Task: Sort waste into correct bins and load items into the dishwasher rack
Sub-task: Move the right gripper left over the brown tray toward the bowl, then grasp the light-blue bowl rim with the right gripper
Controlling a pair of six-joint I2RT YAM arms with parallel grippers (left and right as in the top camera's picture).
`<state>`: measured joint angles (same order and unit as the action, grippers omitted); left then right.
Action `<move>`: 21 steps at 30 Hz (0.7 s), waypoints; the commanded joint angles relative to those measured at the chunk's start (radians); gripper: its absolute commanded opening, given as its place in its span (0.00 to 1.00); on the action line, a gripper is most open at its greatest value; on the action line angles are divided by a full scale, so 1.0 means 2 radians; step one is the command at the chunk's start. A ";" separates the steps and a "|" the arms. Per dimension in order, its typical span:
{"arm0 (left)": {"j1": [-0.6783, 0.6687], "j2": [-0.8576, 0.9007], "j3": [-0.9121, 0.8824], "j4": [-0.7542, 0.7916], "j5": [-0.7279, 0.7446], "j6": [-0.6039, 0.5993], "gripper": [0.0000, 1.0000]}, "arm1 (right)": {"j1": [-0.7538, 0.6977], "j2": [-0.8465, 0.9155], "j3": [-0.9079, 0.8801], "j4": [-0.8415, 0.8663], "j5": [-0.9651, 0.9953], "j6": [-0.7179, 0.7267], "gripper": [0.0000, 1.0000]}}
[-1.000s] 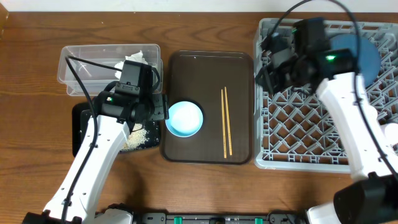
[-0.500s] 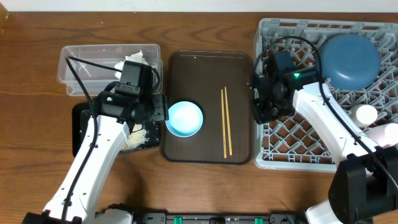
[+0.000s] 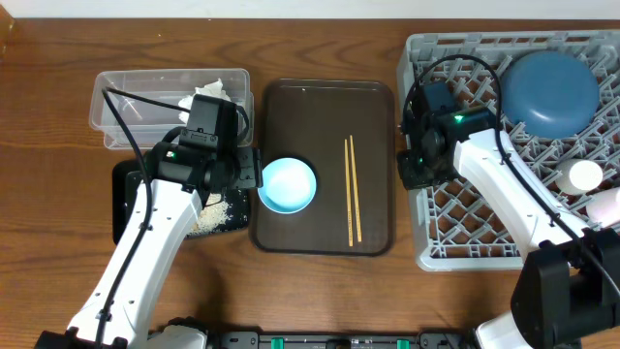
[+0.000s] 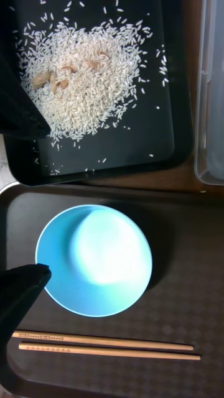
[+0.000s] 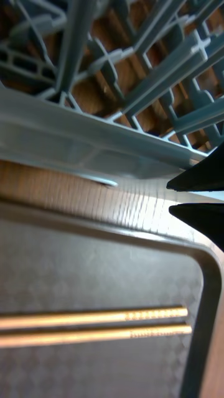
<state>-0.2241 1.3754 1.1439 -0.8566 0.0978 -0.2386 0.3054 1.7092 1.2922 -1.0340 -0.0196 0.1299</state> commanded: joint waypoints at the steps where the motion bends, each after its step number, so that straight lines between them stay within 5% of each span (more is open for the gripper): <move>1: 0.002 -0.002 0.003 -0.001 -0.002 -0.003 0.67 | -0.006 0.000 -0.003 0.001 0.058 0.017 0.08; 8: 0.002 -0.002 0.003 -0.001 -0.002 -0.003 0.67 | -0.005 -0.006 0.009 0.010 0.007 -0.010 0.13; 13: 0.002 -0.002 0.003 -0.002 -0.003 -0.003 0.67 | -0.003 -0.008 0.021 0.067 -0.162 -0.055 0.38; 21: 0.013 -0.002 0.003 -0.041 -0.075 -0.045 0.67 | 0.047 -0.007 0.021 0.159 -0.212 -0.031 0.47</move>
<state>-0.2192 1.3754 1.1439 -0.9234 0.0372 -0.2718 0.3454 1.7092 1.3121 -0.7368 -0.3710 0.0639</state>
